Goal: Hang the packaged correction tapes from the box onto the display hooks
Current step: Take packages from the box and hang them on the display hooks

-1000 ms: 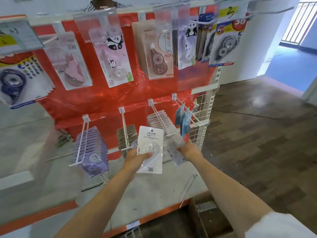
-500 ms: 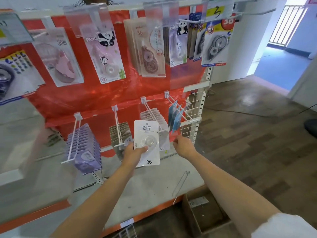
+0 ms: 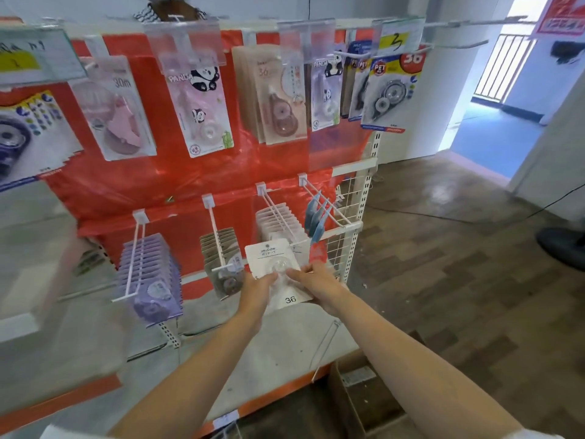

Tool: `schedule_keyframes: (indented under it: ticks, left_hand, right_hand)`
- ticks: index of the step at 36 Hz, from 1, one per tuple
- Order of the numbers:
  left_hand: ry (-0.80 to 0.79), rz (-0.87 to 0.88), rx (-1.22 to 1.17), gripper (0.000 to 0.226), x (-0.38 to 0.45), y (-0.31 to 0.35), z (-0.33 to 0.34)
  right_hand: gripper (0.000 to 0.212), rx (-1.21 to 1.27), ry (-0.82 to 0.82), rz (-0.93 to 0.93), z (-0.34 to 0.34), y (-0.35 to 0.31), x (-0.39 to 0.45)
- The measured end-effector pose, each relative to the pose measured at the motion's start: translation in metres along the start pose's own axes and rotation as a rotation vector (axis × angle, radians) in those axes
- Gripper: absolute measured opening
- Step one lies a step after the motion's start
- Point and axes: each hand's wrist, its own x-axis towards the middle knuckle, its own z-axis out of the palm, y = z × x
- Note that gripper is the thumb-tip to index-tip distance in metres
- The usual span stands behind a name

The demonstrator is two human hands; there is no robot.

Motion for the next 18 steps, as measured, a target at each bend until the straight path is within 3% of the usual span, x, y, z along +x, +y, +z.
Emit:
schedule_keyframes:
  ticks: [4, 9, 14, 18]
  left_hand:
    - [-0.081, -0.062, 0.108, 0.039, 0.0, -0.01, -0.014]
    - [-0.217, -0.091, 0.272, 0.025, -0.003, -0.014, -0.024]
    - [-0.191, -0.062, 0.49, 0.013, 0.001, -0.014, -0.023]
    - [-0.205, 0.081, 0.765, 0.012, 0.009, -0.02, -0.026]
  right_hand:
    - [0.042, -0.028, -0.032, 0.054, 0.006, 0.007, -0.001]
    - [0.01, -0.073, -0.013, 0.049, 0.002, 0.016, -0.004]
    - [0.017, -0.061, 0.092, 0.031, -0.005, 0.021, 0.004]
    - [0.029, -0.068, 0.144, -0.001, -0.016, 0.024, 0.015]
